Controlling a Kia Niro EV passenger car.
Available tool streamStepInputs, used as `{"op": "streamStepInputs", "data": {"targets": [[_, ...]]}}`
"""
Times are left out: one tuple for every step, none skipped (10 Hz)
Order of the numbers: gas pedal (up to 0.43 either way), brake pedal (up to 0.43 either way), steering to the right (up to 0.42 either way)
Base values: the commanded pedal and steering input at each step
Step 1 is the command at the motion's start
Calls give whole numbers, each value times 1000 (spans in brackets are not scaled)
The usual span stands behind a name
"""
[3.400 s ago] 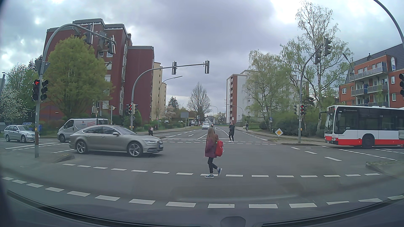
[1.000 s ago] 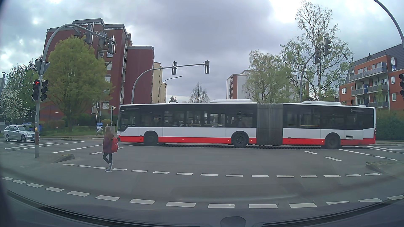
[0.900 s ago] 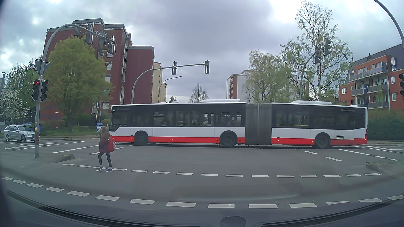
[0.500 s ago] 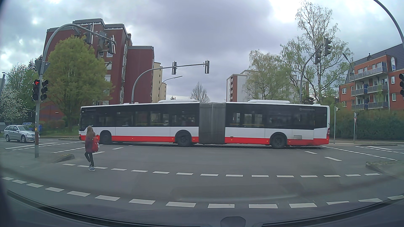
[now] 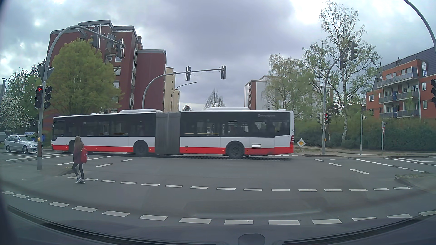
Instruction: Follow the waypoints while adhering to traffic rules and regulations
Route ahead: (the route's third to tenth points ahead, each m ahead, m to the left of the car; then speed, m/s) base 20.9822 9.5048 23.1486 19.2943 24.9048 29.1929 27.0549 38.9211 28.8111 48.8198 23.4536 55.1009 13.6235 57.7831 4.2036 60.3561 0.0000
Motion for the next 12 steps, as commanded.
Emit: {"op": "streamStepInputs", "data": {"targets": [[0, 293, -10], [0, 293, -10], [0, 293, -10], [0, 293, -10], [0, 293, -10], [0, 293, -10], [0, 293, -10], [0, 293, -10], [0, 293, -10], [0, 293, -10], [0, 293, -10], [0, 293, -10]]}}
